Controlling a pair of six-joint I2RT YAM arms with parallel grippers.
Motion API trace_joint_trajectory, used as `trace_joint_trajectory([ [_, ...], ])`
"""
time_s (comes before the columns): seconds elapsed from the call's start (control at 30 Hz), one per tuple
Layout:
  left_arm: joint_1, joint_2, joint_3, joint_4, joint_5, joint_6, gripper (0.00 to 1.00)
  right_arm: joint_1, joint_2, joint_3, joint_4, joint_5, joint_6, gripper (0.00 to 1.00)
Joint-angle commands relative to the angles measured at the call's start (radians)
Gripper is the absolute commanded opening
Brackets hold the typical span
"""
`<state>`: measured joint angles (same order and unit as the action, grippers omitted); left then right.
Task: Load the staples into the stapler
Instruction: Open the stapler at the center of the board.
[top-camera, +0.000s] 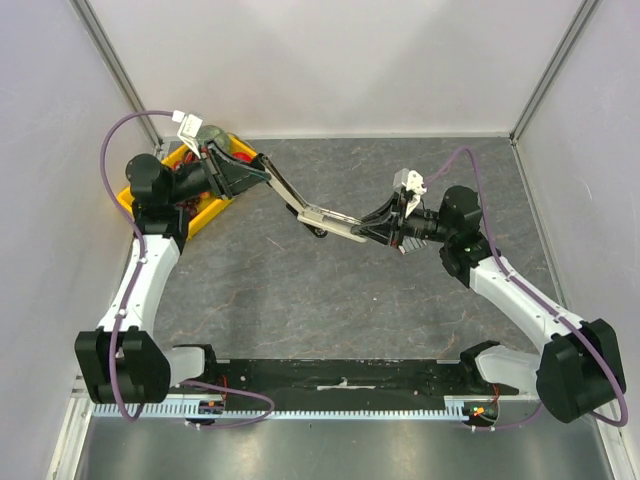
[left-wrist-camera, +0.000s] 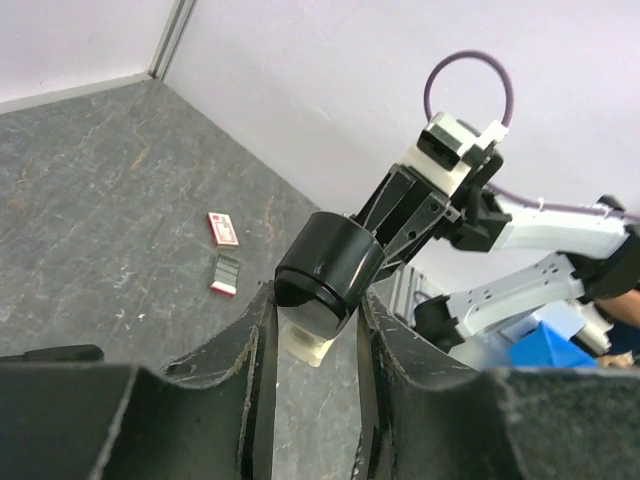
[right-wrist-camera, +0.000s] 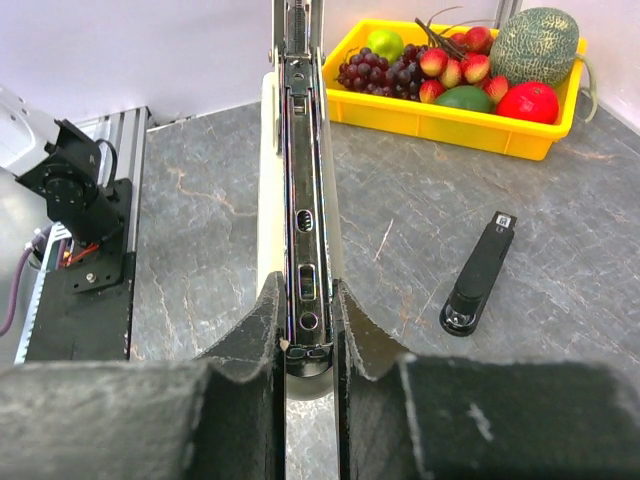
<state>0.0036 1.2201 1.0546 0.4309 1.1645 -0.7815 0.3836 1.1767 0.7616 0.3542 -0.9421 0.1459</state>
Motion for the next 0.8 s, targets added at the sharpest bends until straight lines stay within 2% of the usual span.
trace_joint_trajectory([
  [0.0, 0.065, -0.047, -0.021, 0.434, -0.103, -0.372, 0.02, -0.009, 0.009, -0.058, 0.011, -0.004, 0.055, 0.00],
  [0.07, 0.072, -0.056, -0.051, 0.506, -0.117, -0.409, 0.02, -0.003, 0.015, -0.070, 0.044, -0.012, 0.095, 0.00],
  [0.13, 0.075, -0.057, -0.105, 0.634, -0.135, -0.505, 0.02, 0.006, 0.014, -0.084, 0.075, -0.030, 0.115, 0.00],
  [0.23, 0.076, -0.065, -0.116, 0.670, -0.149, -0.550, 0.02, 0.032, 0.014, -0.085, 0.052, -0.061, 0.097, 0.01],
  [0.37, 0.078, -0.065, -0.114, 0.648, -0.132, -0.532, 0.02, 0.038, -0.008, -0.064, -0.003, -0.115, 0.049, 0.31],
  [0.43, 0.078, -0.065, -0.117, 0.637, -0.115, -0.507, 0.02, 0.038, -0.018, -0.032, -0.105, -0.126, -0.038, 0.41],
  [0.47, 0.076, -0.068, -0.117, 0.609, -0.095, -0.478, 0.02, 0.038, -0.019, 0.010, -0.147, -0.127, -0.069, 0.54],
  [0.53, 0.076, -0.073, -0.131, 0.589, -0.075, -0.452, 0.02, 0.041, -0.017, 0.048, -0.225, -0.124, -0.135, 0.57],
  [0.77, 0.050, -0.097, -0.189, 0.500, -0.020, -0.328, 0.02, 0.075, 0.035, 0.142, -0.299, -0.058, -0.210, 0.70],
])
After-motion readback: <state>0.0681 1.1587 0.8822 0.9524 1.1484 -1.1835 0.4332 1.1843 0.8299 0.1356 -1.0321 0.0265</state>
